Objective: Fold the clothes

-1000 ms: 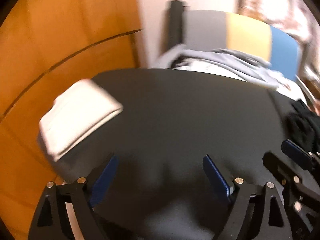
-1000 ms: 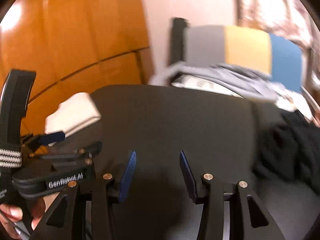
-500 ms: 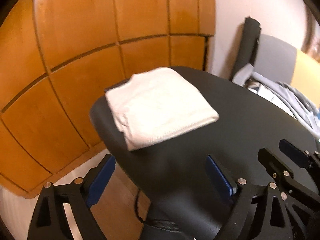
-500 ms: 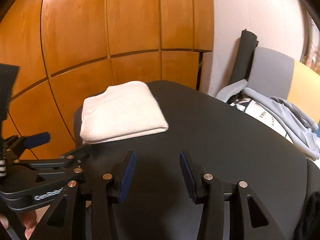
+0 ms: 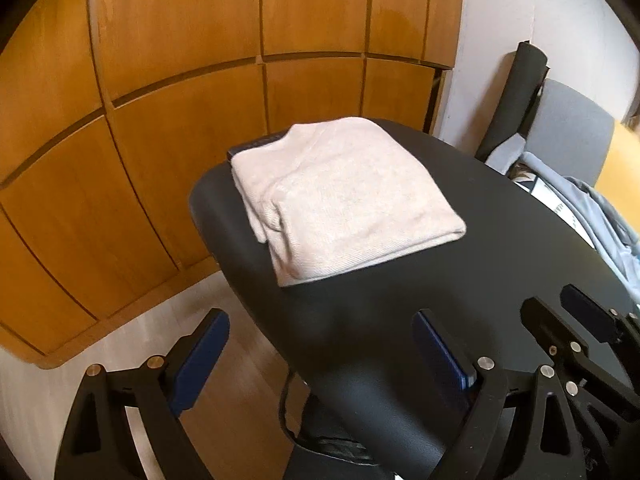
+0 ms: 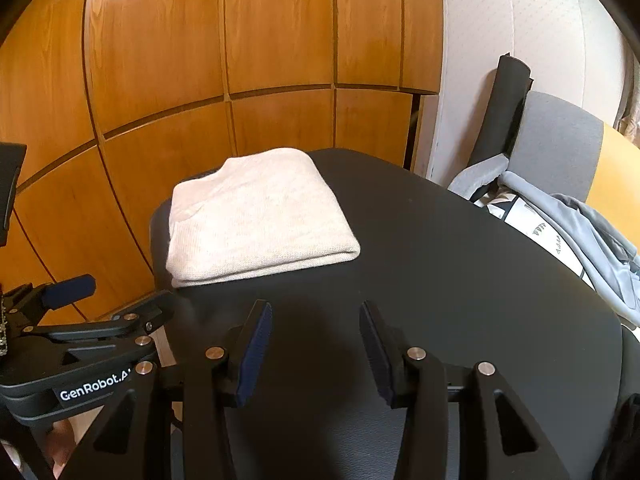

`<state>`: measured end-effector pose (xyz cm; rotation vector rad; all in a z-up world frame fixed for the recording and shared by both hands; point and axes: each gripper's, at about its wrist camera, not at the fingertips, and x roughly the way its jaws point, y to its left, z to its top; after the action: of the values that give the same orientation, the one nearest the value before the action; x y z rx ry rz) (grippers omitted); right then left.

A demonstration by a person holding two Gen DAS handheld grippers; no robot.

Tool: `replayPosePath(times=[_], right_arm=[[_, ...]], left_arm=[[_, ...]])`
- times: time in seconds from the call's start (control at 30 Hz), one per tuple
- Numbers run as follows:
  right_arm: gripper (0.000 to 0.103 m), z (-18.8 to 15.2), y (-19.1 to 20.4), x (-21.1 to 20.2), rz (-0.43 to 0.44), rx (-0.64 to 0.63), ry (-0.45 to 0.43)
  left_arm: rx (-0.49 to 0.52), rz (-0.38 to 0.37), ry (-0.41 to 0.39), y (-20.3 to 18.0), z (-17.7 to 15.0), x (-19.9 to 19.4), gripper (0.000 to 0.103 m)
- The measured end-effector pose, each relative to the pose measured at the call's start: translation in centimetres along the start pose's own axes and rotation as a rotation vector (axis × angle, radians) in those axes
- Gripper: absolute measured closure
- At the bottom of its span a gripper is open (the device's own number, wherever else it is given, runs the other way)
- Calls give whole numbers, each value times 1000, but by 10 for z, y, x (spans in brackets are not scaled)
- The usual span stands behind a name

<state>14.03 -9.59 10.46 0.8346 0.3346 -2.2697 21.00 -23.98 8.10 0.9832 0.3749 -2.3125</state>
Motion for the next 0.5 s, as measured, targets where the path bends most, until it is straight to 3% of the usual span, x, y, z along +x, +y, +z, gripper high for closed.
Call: replayPosePath(times=[0.23,0.5], right_arm=[[56,1,2,1,6,-5,2],[56,3,3,1,7,-10,-3]], left_arm=[[-47,-53,-41,9,4,-8,10],[-44,-27,-18,10,3,-2,10]])
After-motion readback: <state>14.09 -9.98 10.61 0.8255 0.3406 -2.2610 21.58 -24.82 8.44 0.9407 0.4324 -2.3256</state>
